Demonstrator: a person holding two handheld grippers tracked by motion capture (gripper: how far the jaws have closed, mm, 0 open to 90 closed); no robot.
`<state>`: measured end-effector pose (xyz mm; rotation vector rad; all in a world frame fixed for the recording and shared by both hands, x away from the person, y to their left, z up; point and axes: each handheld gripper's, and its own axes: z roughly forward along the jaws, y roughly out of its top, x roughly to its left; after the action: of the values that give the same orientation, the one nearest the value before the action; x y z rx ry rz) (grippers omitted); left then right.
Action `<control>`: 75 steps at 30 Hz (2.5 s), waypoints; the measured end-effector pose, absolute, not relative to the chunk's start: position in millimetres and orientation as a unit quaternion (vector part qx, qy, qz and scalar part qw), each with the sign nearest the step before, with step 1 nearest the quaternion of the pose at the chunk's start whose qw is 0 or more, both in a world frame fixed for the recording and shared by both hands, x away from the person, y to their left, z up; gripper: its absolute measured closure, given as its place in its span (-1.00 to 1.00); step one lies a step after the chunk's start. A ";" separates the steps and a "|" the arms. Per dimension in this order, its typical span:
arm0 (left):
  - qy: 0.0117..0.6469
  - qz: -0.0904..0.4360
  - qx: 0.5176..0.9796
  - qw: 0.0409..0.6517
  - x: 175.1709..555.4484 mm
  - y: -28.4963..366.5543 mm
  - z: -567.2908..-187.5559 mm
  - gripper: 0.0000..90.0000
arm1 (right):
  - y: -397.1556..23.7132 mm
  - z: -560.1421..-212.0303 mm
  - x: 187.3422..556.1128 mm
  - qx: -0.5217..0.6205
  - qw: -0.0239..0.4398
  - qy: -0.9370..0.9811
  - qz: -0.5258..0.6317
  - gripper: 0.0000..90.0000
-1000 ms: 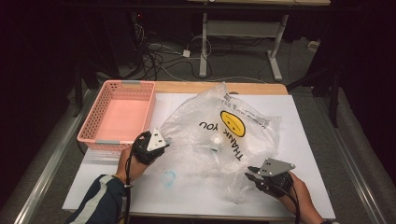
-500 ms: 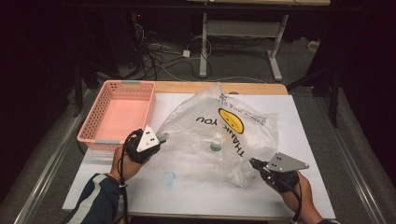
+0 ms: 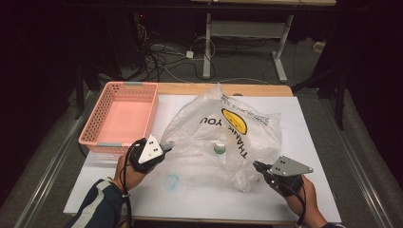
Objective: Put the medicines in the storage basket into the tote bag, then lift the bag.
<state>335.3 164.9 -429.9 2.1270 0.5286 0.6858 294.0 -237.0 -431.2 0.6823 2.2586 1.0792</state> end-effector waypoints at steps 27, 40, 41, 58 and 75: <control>0.153 0.299 0.775 0.535 374.7 112.3 -357.5 0.95 | -215.8 -350.3 347.2 0.240 0.339 0.746 0.520 1.00; 0.148 0.317 0.747 0.565 377.2 115.2 -312.8 0.95 | -199.2 -302.1 353.0 0.231 0.359 0.719 0.549 1.00; 0.148 0.319 0.745 0.567 376.8 116.2 -309.3 0.95 | -199.3 -299.0 352.8 0.231 0.359 0.717 0.551 1.00; 0.144 0.312 0.736 0.583 391.9 80.8 -288.4 0.95 | -193.2 -277.5 374.5 0.254 0.363 0.704 0.556 1.00; 0.245 0.376 0.735 0.508 480.6 87.4 -287.4 0.95 | -214.6 -291.5 471.1 0.364 0.381 0.716 0.458 1.00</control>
<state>480.6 87.4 -287.4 1.7705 0.5894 0.9069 471.1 -214.6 -291.5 0.9296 1.8267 1.1698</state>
